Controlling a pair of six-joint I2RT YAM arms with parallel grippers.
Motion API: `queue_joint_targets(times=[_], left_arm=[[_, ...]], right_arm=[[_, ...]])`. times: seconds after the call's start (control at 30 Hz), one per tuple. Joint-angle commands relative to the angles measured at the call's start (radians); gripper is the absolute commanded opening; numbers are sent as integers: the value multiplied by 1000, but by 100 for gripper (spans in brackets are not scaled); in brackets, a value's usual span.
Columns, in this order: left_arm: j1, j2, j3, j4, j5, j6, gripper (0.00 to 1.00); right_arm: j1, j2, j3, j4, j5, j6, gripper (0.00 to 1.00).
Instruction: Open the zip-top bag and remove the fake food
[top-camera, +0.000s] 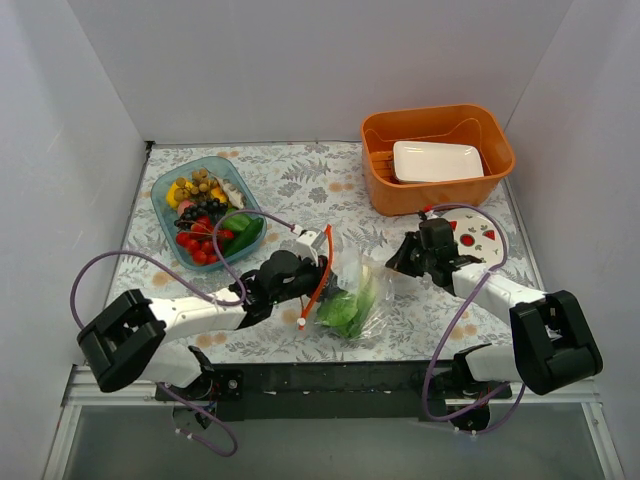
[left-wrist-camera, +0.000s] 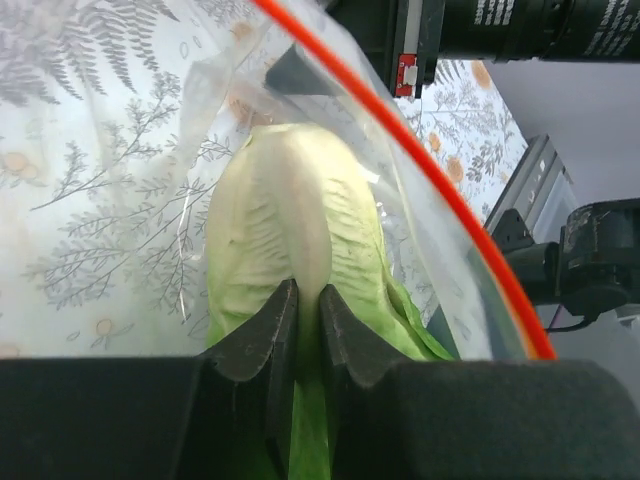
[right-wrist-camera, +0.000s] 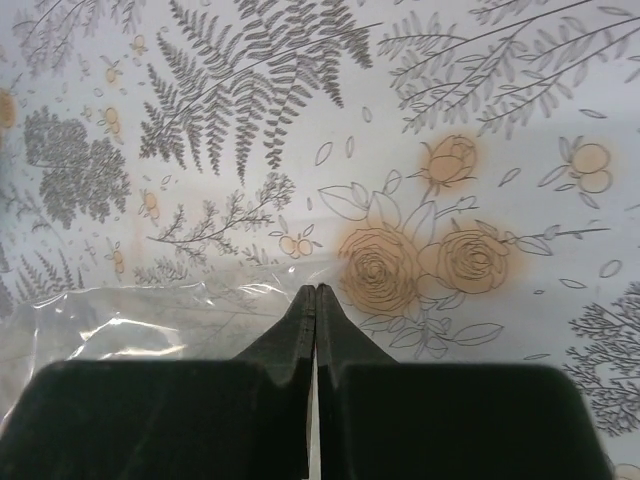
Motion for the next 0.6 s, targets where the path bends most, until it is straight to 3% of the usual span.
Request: queue_joint_targets(times=[0.0,0.3,0.57], left_arm=[[2,-157,-49,-68,-113,-61,0],[2,-303,-98,-223,-411,-282,0],[1,-418,-174,-91,-512,-270,0]], right_arm=[[-24,-15,56,-52,135,-34,1],[-46,-58,37,-85,163,-17,1],[-46,-92,11,-121,171,-27,1]])
